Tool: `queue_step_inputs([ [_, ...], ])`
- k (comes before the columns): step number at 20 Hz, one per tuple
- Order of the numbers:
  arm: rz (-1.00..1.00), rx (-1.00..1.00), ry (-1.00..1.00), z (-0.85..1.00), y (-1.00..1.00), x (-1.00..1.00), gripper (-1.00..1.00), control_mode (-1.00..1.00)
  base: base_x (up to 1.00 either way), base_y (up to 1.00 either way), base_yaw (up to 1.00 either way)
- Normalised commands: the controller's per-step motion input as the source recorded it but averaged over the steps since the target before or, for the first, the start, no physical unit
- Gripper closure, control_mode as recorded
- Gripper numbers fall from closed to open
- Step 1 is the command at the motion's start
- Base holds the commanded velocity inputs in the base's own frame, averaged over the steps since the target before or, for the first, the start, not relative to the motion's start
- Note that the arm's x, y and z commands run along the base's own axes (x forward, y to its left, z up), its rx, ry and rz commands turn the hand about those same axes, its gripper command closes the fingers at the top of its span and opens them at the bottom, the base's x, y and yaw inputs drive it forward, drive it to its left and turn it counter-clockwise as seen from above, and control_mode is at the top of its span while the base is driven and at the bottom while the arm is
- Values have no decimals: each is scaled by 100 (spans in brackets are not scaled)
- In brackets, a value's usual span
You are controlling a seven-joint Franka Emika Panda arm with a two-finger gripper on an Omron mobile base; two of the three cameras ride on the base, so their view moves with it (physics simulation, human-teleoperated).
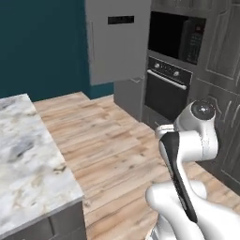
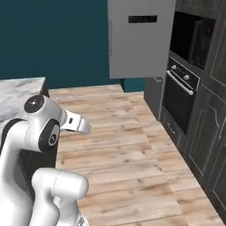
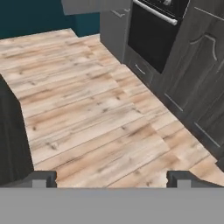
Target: Pick the kiwi and tangerine from the fridge and place them on the plate next to the blender to make a fruit smoothie.
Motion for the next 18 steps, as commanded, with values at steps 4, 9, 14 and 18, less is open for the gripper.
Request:
queue_step_inputs([
  [4,0,0,0,0,0,0,-100,100,100,-47,45],
  [9,0,0,0,0,0,0,-100,100,100,-32,29],
  [14,0,0,0,0,0,0,-100,100,100,2,27],
  [18,0,0,0,0,0,0,-100,100,100,6,24],
])
